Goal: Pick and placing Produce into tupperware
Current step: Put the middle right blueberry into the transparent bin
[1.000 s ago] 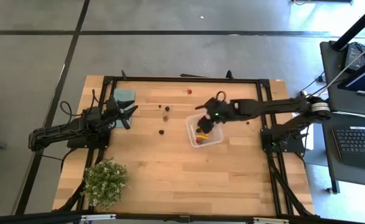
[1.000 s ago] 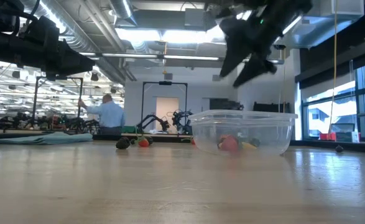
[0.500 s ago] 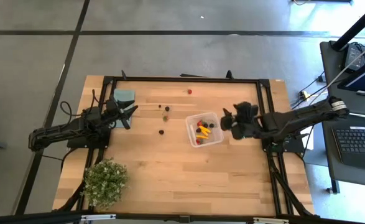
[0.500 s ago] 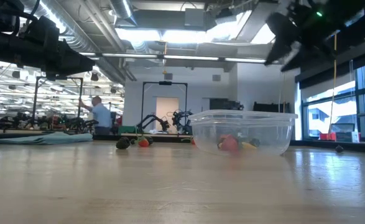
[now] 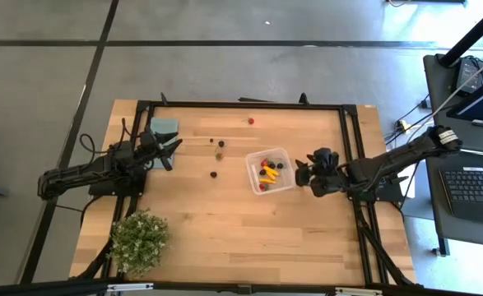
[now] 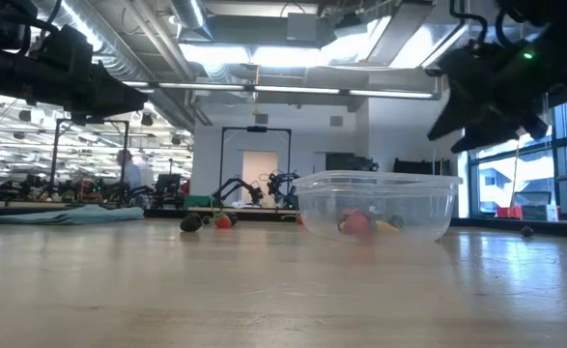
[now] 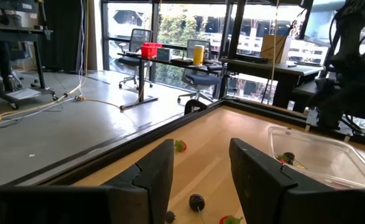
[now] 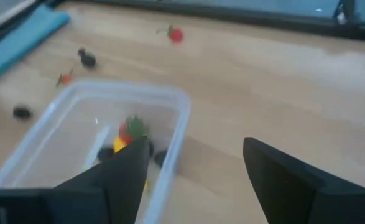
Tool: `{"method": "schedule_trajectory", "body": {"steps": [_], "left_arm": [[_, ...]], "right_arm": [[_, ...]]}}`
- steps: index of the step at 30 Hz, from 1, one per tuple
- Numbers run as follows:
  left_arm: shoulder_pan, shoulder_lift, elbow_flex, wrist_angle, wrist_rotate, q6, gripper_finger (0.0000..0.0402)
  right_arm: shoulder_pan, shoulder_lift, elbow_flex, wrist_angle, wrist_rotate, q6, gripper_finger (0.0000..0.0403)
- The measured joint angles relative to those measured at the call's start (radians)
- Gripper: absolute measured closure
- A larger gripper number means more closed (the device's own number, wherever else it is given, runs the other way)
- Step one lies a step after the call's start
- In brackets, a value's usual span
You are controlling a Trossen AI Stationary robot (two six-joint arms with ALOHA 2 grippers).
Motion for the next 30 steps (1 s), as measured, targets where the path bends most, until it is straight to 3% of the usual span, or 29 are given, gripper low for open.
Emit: {"method": "schedule_trajectory", "body": {"steps": [4,12,16,20,30], "left_arm": [[0.0,0.0,0.0,0.0,0.0,0.0,0.0253],[0.0,0.0,0.0,0.0,0.0,0.0,0.0253],[0.0,0.0,0.0,0.0,0.0,0.0,0.0253],[0.0,0.0,0.0,0.0,0.0,0.0,0.0253],[0.0,0.0,0.0,0.0,-0.001,0.0,0.0253]], "right_arm": [[0.086,0.0,-0.043,-0.014,0.014,0.097,0.0156],[0.26,0.0,-0.127,-0.212,0.079,0.538,0.0183],[0.328,0.0,-0.167,-0.239,0.018,0.637,0.0195],[0.364,0.002,-0.2,-0.296,-0.085,0.735,0.0205],[0.371,0.003,-0.28,-0.259,-0.072,0.986,0.0229]]}}
